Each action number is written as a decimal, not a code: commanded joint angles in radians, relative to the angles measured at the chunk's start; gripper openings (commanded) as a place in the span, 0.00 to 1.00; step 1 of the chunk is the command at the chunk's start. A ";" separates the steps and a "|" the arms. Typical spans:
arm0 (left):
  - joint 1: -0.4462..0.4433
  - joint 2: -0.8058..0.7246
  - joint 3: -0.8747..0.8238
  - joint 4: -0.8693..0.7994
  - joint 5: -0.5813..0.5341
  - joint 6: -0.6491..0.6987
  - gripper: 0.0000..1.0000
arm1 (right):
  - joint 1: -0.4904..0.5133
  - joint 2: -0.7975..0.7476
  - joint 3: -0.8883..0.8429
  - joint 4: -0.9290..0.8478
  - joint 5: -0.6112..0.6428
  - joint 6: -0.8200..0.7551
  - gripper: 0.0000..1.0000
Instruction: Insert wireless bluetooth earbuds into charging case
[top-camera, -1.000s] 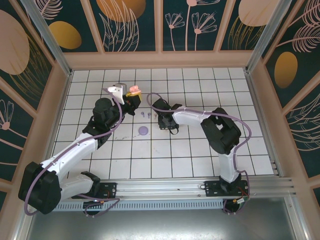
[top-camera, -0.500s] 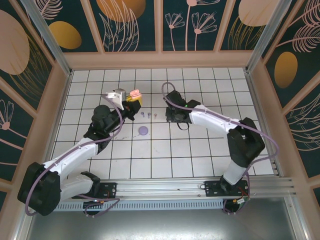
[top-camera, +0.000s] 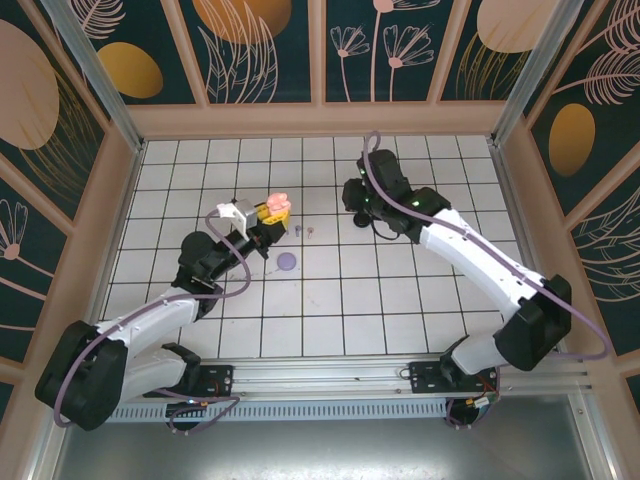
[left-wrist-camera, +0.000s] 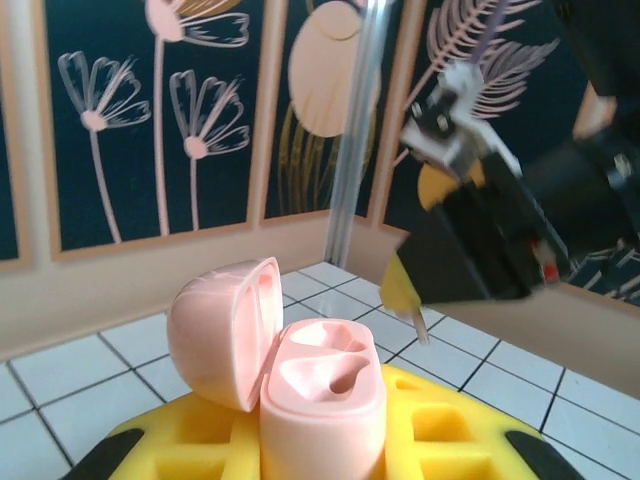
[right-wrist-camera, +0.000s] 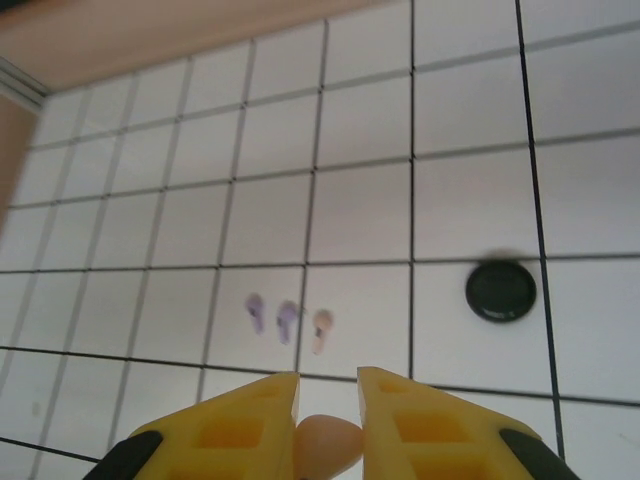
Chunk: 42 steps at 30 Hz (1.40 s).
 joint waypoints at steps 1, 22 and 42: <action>-0.023 0.021 -0.002 0.099 0.092 0.111 0.00 | 0.014 -0.054 0.042 0.041 -0.018 -0.055 0.21; -0.104 0.236 0.123 0.182 0.157 0.218 0.00 | 0.221 -0.217 -0.145 0.314 0.099 -0.202 0.21; -0.107 0.257 0.147 0.198 0.165 0.183 0.00 | 0.268 -0.195 -0.201 0.383 0.116 -0.163 0.20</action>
